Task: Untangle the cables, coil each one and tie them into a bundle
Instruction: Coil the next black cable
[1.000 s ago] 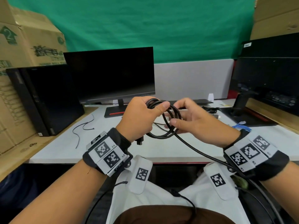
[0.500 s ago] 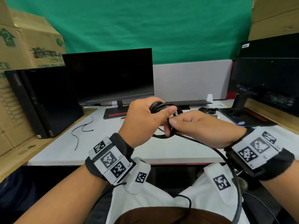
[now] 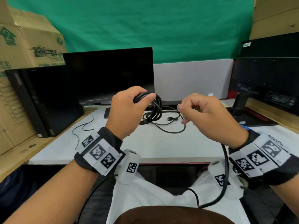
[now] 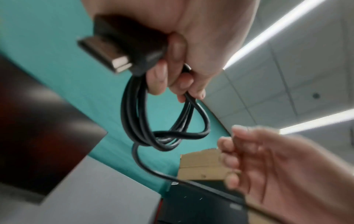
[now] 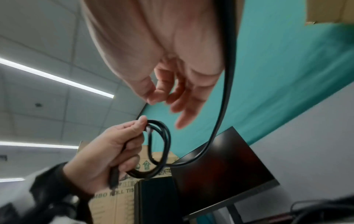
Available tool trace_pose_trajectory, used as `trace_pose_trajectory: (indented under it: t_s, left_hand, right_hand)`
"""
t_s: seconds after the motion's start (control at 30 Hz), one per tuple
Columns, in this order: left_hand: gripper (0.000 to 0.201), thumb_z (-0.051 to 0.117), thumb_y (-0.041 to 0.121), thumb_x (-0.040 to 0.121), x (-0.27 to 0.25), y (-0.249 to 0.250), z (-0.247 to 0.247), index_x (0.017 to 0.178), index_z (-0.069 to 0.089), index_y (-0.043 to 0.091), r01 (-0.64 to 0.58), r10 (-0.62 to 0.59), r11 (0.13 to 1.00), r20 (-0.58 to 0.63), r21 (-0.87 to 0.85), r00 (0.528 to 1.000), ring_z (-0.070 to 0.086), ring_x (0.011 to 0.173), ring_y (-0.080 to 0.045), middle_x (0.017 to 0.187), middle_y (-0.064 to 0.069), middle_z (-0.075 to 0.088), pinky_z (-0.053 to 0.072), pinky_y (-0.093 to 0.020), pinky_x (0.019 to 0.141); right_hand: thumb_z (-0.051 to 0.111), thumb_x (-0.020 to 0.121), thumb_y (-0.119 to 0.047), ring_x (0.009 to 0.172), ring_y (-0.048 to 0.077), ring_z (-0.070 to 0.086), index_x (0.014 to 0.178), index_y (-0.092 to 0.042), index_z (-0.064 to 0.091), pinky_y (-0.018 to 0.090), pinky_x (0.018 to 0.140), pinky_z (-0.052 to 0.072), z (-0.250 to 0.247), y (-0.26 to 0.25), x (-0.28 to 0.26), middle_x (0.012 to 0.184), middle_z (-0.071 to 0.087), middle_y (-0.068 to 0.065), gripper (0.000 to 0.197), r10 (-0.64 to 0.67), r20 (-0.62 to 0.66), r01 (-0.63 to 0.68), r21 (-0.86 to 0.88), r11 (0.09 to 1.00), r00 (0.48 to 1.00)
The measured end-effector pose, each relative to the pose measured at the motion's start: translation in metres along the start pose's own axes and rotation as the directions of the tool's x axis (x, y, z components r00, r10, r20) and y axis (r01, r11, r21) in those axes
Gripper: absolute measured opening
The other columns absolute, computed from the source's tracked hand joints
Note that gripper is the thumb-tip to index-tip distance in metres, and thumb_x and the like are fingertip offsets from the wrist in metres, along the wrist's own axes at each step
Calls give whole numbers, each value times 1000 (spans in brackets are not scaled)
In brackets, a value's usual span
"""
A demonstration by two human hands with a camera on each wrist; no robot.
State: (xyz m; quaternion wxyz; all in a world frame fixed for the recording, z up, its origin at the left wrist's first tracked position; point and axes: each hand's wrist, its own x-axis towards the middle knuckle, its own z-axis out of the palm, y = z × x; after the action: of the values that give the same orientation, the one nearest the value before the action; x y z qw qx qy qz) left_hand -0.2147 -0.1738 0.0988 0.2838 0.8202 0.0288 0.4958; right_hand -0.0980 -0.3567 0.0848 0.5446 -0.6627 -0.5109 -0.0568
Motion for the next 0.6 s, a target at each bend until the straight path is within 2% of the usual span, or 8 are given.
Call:
trace_pose_trajectory:
  t_s: [0.07,0.17,0.3,0.4,0.43,0.5,0.53,0.6]
  left_hand:
    - [13,66,27,95,2,3,-3,84,69,20,21,-22,999,-21,-38,1000,56,54,2,68,10,65,40,-9,50]
    - [15,66,30,94,-1,11,3,83,69,22,40,-40,995,4,-96,999,52,49,2,62,14,62,39,-11,47]
    - [16,68,26,94,-7,12,12,78,65,28,27,-23,994,42,-108,999,55,55,3,60,24,59,39,-8,52]
    - [15,70,22,92,-7,8,9,81,66,31,-51,57,993,50,-107,997,61,68,0,69,22,63,44,-10,65]
    - [13,70,22,92,-6,7,8,82,67,30,-75,82,990,60,-116,995,62,70,-2,72,18,65,45,-12,66]
    - [5,69,24,91,-7,5,7,86,70,24,-110,122,986,96,-124,988,64,74,-8,76,12,67,50,-20,68]
    - [6,69,25,90,-7,4,8,87,71,20,-114,128,986,113,-123,985,64,75,-12,76,9,68,52,-26,70]
    - [9,68,25,91,-7,0,8,88,73,17,-93,110,989,151,-114,982,63,74,-15,76,4,68,52,-33,71]
  right_hand:
    - [66,92,-12,77,19,65,90,-6,64,38,74,58,0,-3,-2,83,67,4,7,-14,130,3,84,996,991]
    - [71,89,-19,89,14,67,106,-16,70,48,81,57,14,-1,-8,94,72,-1,18,-14,174,9,31,999,985]
    - [61,97,-24,95,30,66,95,-17,74,56,91,50,19,-1,-7,92,73,11,15,28,202,-43,69,997,979]
    - [49,100,-28,105,28,69,76,-13,63,40,94,53,13,-7,-5,77,73,15,31,97,332,-230,391,891,938]
    - [50,99,-29,96,29,71,71,-14,59,36,90,55,10,-10,-3,63,66,11,33,131,393,-345,543,765,910]
    - [51,95,-32,55,26,63,65,-16,52,36,80,58,5,-13,0,40,41,1,34,198,494,-513,659,550,847]
    - [53,92,-32,40,20,50,64,-16,51,37,74,58,2,-13,2,36,32,-3,32,228,525,-559,651,513,820]
    - [63,86,-26,35,14,34,68,-12,52,34,64,55,-6,-14,4,38,30,-4,25,239,561,-580,574,578,793]
